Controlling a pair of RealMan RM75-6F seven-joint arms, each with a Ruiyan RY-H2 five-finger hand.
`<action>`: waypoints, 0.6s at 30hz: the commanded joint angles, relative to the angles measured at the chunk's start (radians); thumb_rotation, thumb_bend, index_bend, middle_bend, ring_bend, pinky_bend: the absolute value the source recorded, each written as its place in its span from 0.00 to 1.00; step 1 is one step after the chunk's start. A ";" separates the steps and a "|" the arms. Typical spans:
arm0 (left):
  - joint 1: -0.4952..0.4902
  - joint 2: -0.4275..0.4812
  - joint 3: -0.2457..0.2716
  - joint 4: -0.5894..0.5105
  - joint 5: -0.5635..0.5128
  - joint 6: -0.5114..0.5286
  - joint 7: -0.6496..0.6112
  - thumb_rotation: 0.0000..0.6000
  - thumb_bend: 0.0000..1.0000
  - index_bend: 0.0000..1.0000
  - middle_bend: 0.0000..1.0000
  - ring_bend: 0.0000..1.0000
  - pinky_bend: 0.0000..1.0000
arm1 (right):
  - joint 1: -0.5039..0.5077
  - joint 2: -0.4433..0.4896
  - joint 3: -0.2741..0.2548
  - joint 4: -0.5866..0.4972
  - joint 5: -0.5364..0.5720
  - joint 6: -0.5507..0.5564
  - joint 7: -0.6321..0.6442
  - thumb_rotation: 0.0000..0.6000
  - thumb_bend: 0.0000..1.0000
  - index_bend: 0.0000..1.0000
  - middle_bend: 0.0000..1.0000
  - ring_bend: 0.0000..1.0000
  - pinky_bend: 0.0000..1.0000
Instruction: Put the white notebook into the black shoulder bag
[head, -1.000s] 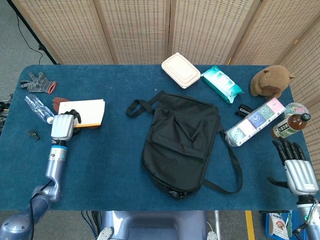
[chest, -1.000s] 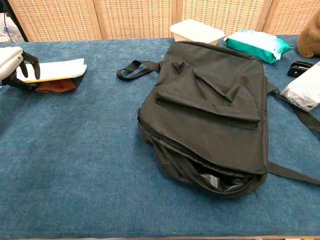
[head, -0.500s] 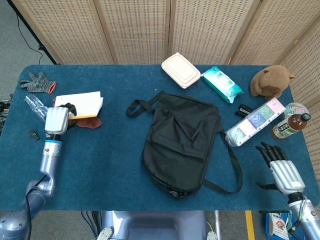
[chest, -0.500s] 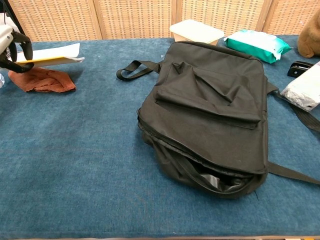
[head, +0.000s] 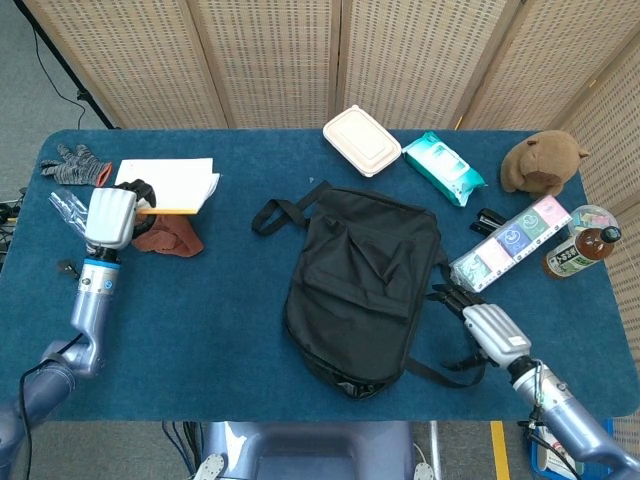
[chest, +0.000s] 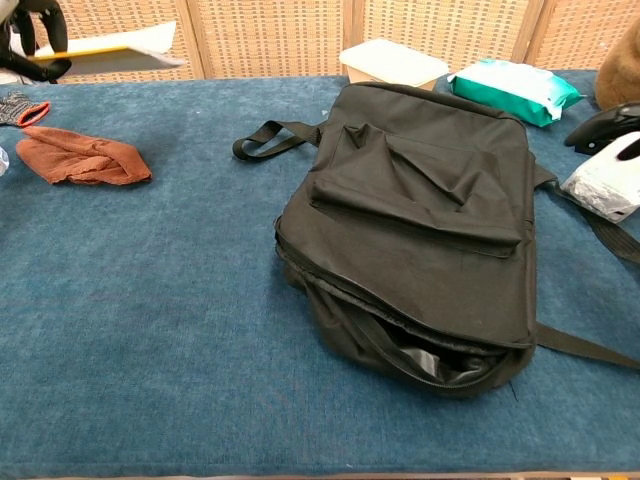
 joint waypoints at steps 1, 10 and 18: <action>0.001 0.083 -0.016 -0.137 -0.004 0.025 0.085 1.00 0.53 0.78 0.57 0.62 0.72 | 0.025 -0.007 0.004 -0.027 0.008 -0.030 0.015 1.00 0.00 0.16 0.10 0.00 0.13; -0.004 0.194 -0.022 -0.327 -0.012 -0.011 0.187 1.00 0.53 0.78 0.58 0.62 0.72 | 0.077 -0.065 -0.006 -0.079 0.015 -0.091 0.021 1.00 0.00 0.17 0.11 0.00 0.13; 0.007 0.222 -0.028 -0.388 -0.018 0.008 0.232 1.00 0.53 0.78 0.58 0.62 0.72 | 0.124 -0.196 0.013 -0.051 0.055 -0.114 -0.045 1.00 0.00 0.19 0.13 0.02 0.14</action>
